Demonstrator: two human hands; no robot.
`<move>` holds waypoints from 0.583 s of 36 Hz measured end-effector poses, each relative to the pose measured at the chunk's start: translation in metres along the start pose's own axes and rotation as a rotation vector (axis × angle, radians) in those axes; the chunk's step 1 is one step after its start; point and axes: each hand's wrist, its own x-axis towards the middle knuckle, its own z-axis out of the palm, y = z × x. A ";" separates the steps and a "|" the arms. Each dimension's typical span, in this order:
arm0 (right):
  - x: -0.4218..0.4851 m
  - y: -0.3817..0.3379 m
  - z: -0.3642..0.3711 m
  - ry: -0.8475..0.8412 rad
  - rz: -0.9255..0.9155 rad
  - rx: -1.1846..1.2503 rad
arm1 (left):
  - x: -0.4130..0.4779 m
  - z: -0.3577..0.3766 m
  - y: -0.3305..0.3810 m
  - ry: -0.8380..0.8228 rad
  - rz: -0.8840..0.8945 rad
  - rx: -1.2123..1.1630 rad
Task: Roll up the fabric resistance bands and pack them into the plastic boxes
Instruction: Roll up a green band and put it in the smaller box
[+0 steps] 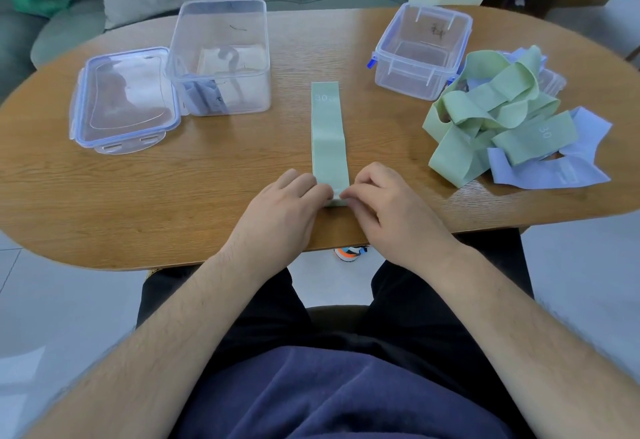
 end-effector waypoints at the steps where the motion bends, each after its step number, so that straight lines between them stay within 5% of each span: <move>1: 0.000 0.000 0.000 -0.001 0.003 0.006 | 0.000 0.000 0.000 0.002 0.002 0.001; 21: 0.001 -0.001 0.000 0.006 0.016 0.088 | 0.003 -0.002 -0.002 0.014 -0.011 -0.040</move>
